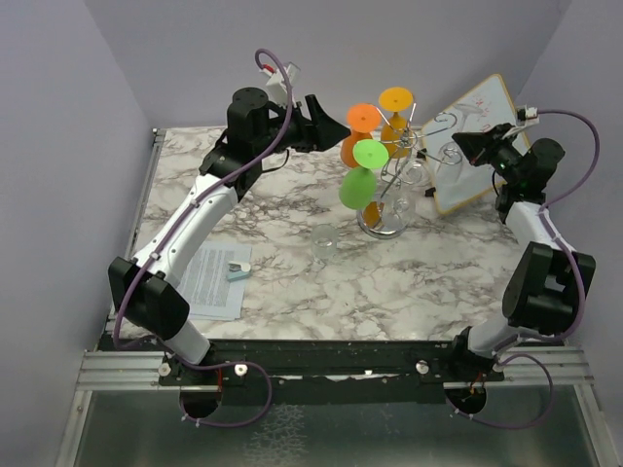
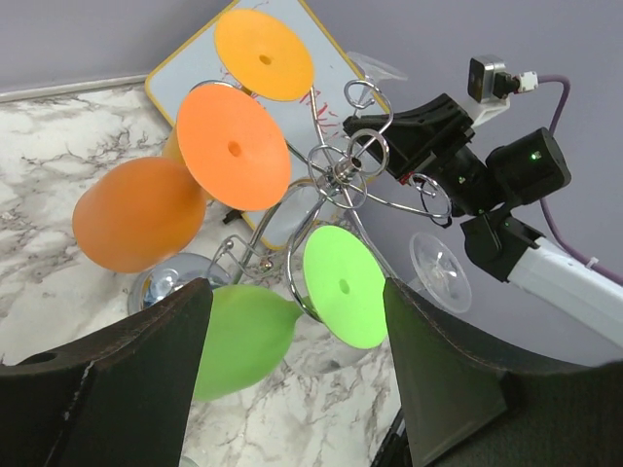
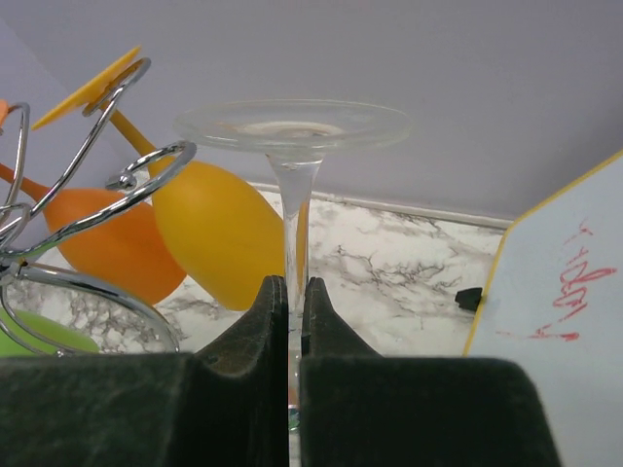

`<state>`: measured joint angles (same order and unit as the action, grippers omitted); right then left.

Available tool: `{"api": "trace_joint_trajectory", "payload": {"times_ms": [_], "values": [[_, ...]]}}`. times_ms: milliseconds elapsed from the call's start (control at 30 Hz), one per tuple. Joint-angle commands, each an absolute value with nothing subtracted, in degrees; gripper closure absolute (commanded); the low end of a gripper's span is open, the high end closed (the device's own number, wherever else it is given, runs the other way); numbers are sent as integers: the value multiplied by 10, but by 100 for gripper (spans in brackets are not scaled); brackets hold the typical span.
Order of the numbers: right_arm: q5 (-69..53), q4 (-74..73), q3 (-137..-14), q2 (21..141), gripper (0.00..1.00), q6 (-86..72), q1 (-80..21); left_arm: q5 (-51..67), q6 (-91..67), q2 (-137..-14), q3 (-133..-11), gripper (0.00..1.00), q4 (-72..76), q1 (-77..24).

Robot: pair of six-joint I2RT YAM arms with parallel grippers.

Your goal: Place the wine glass upside down on the wine glass rack

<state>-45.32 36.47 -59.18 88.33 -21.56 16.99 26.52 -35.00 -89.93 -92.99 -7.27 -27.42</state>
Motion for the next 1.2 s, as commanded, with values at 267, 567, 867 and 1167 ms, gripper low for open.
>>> {"api": "trace_joint_trajectory", "payload": {"times_ms": [267,567,867,1167], "values": [[-571,449,-702,992,99,-261,162,295,-338,-935,-973,27,-55,-257],[-561,404,-724,1001,99,-238,140,262,-280,-969,-1034,22,-117,-251],[-574,413,-736,1015,99,-250,124,261,-281,-985,-1059,21,-113,-241],[-594,454,-729,1020,99,-281,118,257,-285,-978,-1045,21,-113,-239]]}}
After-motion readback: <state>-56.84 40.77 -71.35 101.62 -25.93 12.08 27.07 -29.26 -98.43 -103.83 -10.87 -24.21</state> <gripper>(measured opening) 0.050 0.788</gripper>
